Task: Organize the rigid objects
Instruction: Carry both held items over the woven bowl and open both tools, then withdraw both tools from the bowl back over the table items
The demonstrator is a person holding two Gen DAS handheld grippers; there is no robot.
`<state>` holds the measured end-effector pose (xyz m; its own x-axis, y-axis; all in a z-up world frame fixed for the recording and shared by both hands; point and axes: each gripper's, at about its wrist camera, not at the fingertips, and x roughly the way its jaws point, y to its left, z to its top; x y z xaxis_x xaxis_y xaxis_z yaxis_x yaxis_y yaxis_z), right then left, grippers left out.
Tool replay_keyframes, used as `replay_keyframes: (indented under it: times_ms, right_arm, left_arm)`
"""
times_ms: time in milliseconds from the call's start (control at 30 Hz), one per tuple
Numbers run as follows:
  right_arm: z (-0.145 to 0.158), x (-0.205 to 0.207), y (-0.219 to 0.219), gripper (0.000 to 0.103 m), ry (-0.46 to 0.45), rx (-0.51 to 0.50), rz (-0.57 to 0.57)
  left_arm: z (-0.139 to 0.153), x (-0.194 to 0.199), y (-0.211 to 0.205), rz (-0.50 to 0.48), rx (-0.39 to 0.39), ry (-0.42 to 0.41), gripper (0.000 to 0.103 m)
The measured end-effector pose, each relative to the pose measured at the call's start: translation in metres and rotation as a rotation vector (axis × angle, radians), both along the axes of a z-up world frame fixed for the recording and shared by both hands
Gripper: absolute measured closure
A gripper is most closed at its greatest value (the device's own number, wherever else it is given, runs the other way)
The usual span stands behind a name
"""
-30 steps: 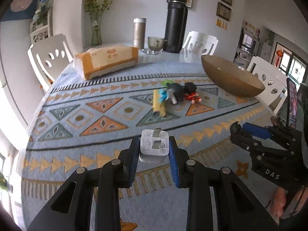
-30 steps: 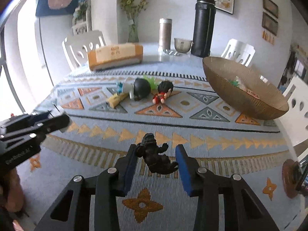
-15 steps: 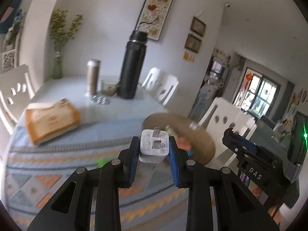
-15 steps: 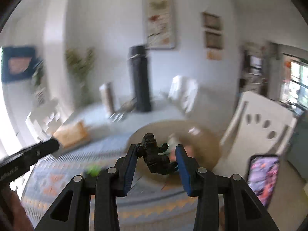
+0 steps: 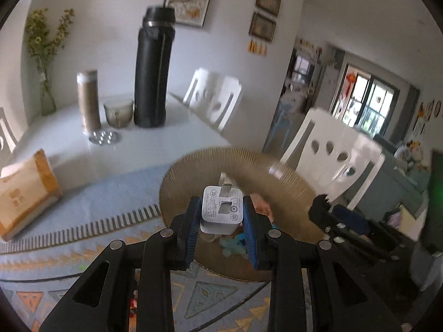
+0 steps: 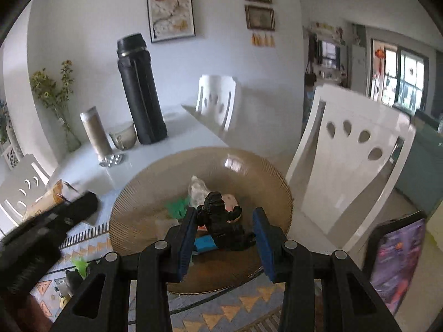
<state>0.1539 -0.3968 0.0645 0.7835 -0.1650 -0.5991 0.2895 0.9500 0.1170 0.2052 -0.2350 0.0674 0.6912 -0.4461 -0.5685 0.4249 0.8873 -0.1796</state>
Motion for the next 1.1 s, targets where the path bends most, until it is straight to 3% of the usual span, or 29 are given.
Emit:
replay_keyframes:
  times_ms: [233,367,467,533,667,767,933,1100]
  right_arm:
    - [-0.013,0.016,-0.028,0.063,0.066,0.176,0.024]
    - [-0.004,0.006,-0.031,0.063,0.050,0.230,0.057]
    - [0.018,-0.016,-0.028,0.061,-0.012,0.217,0.054]
    - [0.032,-0.032,-0.023,0.055,-0.057,0.221,0.053]
    - [0.056,-0.069,0.001,0.026,-0.141,0.211,0.089]
    - [0.060,-0.089,0.032,0.019,-0.160,0.186,0.158]
    - [0.031,-0.109,0.098,0.010,-0.108,0.152,0.313]
    - [-0.039,-0.110,0.158,0.010,-0.035,0.042,0.391]
  left_arm:
    - [-0.024,0.016,-0.017,-0.044,0.000,0.095,0.074]
    - [-0.008,0.000,-0.001,-0.052,-0.037,0.074,0.030]
    - [0.017,-0.026,0.020,-0.041,-0.059,0.014,0.027]
    - [0.034,-0.049,0.039,-0.023,-0.064,-0.022,0.027]
    - [0.058,-0.094,0.080,0.025,-0.077,-0.083,0.020]
    - [0.063,-0.131,0.114,0.083,-0.088,-0.126,0.018]
    - [0.035,-0.174,0.167,0.136,-0.114,-0.093,0.018]
    - [-0.029,-0.190,0.214,0.259,-0.122,0.020,0.018]
